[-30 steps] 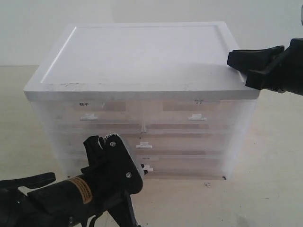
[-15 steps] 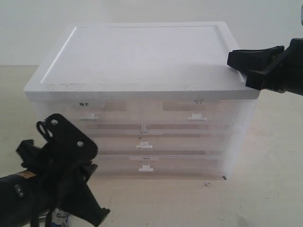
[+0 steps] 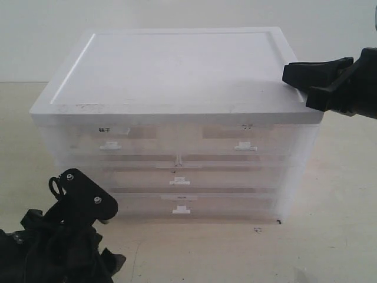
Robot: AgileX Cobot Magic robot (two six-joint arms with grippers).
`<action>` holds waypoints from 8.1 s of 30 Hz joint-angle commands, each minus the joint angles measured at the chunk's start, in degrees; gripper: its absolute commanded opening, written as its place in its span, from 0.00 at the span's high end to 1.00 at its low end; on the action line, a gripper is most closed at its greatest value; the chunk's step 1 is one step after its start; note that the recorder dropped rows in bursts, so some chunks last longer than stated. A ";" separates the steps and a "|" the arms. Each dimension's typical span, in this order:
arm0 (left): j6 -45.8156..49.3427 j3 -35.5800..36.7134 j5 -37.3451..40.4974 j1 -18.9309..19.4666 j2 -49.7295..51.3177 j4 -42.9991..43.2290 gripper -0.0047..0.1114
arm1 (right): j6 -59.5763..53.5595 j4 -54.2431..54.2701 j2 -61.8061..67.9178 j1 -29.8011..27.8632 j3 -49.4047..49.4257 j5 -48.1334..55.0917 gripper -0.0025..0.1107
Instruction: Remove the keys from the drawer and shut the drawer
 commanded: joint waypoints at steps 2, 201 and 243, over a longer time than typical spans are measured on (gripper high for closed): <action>1.44 1.13 -0.06 0.42 0.07 -0.45 0.41 | 0.33 -3.18 0.61 0.12 0.47 2.32 0.98; -29.80 13.25 30.34 21.98 -66.08 49.14 0.92 | 26.11 -8.56 -75.61 0.12 23.76 21.37 0.98; -84.22 22.57 30.47 55.03 -83.31 100.97 0.92 | 26.11 -8.56 -75.61 0.12 23.76 21.64 0.98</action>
